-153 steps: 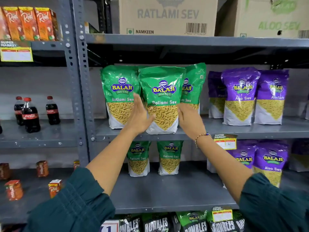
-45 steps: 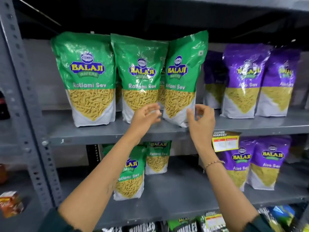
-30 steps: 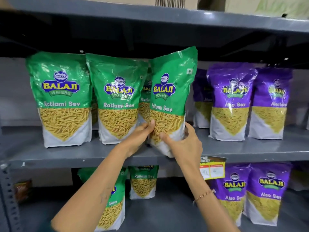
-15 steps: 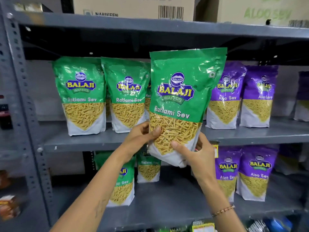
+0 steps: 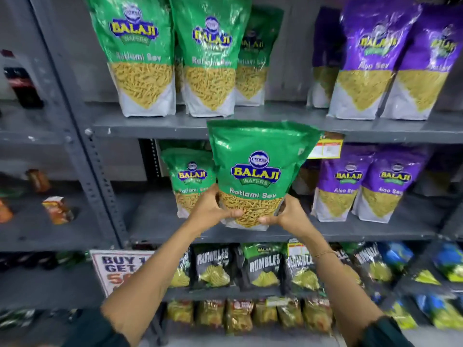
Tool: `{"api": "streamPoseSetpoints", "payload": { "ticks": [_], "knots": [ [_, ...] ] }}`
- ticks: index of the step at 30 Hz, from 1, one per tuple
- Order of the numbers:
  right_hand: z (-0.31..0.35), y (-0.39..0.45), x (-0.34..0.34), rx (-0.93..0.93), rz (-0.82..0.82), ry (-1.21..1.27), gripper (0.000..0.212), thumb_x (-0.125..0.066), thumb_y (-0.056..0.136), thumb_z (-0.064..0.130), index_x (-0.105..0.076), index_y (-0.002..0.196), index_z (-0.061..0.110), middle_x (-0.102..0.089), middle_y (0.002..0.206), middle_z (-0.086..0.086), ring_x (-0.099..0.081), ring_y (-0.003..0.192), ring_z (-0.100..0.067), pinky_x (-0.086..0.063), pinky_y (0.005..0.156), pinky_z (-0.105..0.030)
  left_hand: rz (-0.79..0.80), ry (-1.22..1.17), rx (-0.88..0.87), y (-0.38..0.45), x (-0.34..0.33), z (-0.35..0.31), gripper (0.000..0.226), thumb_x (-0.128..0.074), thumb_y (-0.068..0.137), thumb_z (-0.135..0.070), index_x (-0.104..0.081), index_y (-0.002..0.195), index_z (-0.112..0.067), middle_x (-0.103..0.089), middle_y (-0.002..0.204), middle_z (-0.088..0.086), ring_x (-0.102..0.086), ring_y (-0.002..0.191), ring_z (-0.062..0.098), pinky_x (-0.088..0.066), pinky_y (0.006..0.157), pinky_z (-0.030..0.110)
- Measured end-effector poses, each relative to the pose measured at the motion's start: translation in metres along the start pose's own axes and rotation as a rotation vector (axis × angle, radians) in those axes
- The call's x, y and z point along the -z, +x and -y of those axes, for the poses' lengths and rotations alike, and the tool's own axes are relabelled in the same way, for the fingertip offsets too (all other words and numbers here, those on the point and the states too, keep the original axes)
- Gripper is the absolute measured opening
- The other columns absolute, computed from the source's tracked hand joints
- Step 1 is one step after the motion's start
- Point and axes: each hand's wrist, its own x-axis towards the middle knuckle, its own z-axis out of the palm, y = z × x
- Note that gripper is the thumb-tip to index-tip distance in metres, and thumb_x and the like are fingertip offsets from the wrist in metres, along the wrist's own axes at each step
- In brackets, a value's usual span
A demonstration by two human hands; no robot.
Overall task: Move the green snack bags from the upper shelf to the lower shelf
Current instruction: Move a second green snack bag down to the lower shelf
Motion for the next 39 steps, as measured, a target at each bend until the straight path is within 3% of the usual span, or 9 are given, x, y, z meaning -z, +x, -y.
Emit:
{"api": "streamPoseSetpoints", "payload": {
  "ticks": [5,8,11,17,23,28,33,36,39],
  "knots": [
    [-0.064,0.032,-0.012,-0.104,0.012,-0.028,0.053,-0.091,0.051,0.016,-0.062,0.091,0.034,-0.073,0.095,0.015,-0.068,0.094,-0.002,-0.055,0.075,-0.018,-0.003,0.096,0.174,0.026,-0.033,0.052,0.076,-0.084,0.044,-0.048,-0.055,0.105,-0.013,-0.067,0.090,0.012,-0.062,0.081,0.025,-0.052,0.077,0.043],
    [-0.092,0.059,-0.011,-0.143,0.030,-0.041,0.051,-0.090,0.053,0.013,-0.062,0.091,0.032,-0.073,0.093,0.016,-0.067,0.097,-0.005,-0.053,0.070,-0.010,0.036,0.121,0.204,0.050,-0.047,0.072,0.065,-0.086,0.055,-0.037,-0.059,0.104,-0.005,-0.068,0.088,0.011,-0.059,0.075,0.020,-0.048,0.065,0.027],
    [-0.116,0.089,-0.007,-0.167,0.020,-0.032,0.057,-0.089,0.053,0.008,-0.058,0.099,0.022,-0.070,0.107,-0.001,-0.065,0.103,-0.017,-0.054,0.085,-0.029,0.036,0.089,0.202,0.079,-0.058,0.085,0.064,-0.086,0.060,-0.027,-0.056,0.114,-0.010,-0.060,0.101,-0.008,-0.052,0.091,0.007,-0.034,0.063,0.004],
    [-0.142,0.128,0.001,-0.210,0.055,-0.035,0.057,-0.088,0.054,0.002,-0.058,0.094,0.027,-0.068,0.098,0.006,-0.064,0.089,-0.003,-0.055,0.069,-0.011,0.054,0.103,0.253,0.118,-0.072,0.102,0.064,-0.084,0.063,-0.027,-0.057,0.119,-0.013,-0.064,0.123,0.005,-0.044,0.109,0.007,-0.033,0.085,0.019],
    [-0.159,0.146,0.010,-0.267,0.045,-0.017,0.057,-0.089,0.052,0.004,-0.061,0.100,0.017,-0.070,0.108,-0.007,-0.066,0.100,-0.020,-0.057,0.087,-0.039,0.090,0.062,0.295,0.138,-0.084,0.107,0.058,-0.083,0.065,-0.024,-0.057,0.117,-0.017,-0.065,0.120,0.002,-0.054,0.101,0.010,-0.033,0.067,0.009],
    [-0.161,0.151,0.011,-0.275,0.088,-0.017,0.049,-0.091,0.051,0.011,-0.064,0.086,0.031,-0.071,0.094,0.010,-0.068,0.098,-0.017,-0.059,0.084,-0.036,0.092,0.049,0.311,0.139,-0.086,0.107,0.061,-0.080,0.069,-0.026,-0.052,0.123,-0.018,-0.063,0.126,0.003,-0.051,0.101,0.008,-0.036,0.086,0.023],
    [-0.154,0.143,0.012,-0.302,0.143,-0.042,0.058,-0.089,0.056,0.019,-0.058,0.104,0.027,-0.070,0.113,-0.004,-0.065,0.107,-0.022,-0.052,0.096,-0.046,0.229,0.100,0.374,0.134,-0.081,0.096,0.065,-0.069,0.080,-0.036,-0.037,0.134,-0.020,-0.053,0.136,0.000,-0.047,0.125,0.019,-0.033,0.093,0.027],
    [-0.150,0.134,0.009,-0.397,0.105,-0.353,0.054,-0.081,0.067,0.021,-0.054,0.113,0.013,-0.066,0.117,-0.009,-0.062,0.107,-0.027,-0.049,0.088,-0.029,0.250,0.276,0.401,0.125,-0.070,0.092,0.052,-0.061,0.084,-0.042,-0.043,0.122,-0.012,-0.061,0.120,0.004,-0.057,0.113,0.024,-0.044,0.090,0.034],
    [-0.129,0.117,0.002,-0.513,-0.022,-0.669,0.038,-0.072,0.074,0.030,-0.060,0.099,0.003,-0.068,0.107,-0.015,-0.063,0.098,-0.033,-0.047,0.072,-0.032,0.160,0.348,0.292,0.109,-0.045,0.083,0.033,-0.059,0.086,-0.038,-0.059,0.112,-0.016,-0.064,0.114,0.001,-0.061,0.102,0.016,-0.046,0.089,0.027]
  ]
}}
